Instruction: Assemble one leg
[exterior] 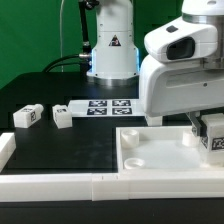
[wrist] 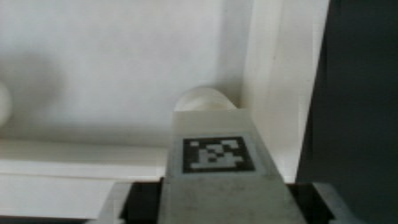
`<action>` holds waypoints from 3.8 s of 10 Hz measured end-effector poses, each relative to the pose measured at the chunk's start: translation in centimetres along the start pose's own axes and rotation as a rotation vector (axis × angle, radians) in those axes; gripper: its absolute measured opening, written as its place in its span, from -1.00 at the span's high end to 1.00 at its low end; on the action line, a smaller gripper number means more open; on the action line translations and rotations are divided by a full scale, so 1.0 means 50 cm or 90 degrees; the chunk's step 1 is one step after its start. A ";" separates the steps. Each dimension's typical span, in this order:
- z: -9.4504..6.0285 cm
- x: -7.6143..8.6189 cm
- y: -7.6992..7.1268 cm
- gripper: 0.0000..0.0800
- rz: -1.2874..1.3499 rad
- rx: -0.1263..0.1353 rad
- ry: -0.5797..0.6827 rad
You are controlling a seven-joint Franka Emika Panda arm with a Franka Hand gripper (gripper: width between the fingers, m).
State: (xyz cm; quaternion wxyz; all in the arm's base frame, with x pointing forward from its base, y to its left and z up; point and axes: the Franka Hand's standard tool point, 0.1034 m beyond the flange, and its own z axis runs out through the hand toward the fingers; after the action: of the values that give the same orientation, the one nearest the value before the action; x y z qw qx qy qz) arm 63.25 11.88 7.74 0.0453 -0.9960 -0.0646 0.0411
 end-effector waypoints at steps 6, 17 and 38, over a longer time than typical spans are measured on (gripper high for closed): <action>0.002 -0.005 -0.002 0.27 0.556 0.002 0.030; 0.005 -0.004 -0.002 -0.59 0.724 0.002 0.032; 0.010 -0.008 0.004 0.27 0.411 -0.022 0.032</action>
Offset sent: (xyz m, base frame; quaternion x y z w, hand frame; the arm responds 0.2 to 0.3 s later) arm -0.0045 -0.0071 0.0015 -0.0300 0.0314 0.2934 0.9550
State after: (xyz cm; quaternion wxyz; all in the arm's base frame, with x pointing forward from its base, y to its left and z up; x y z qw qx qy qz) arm 62.86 11.68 7.24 0.0145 -0.9664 0.2551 0.0278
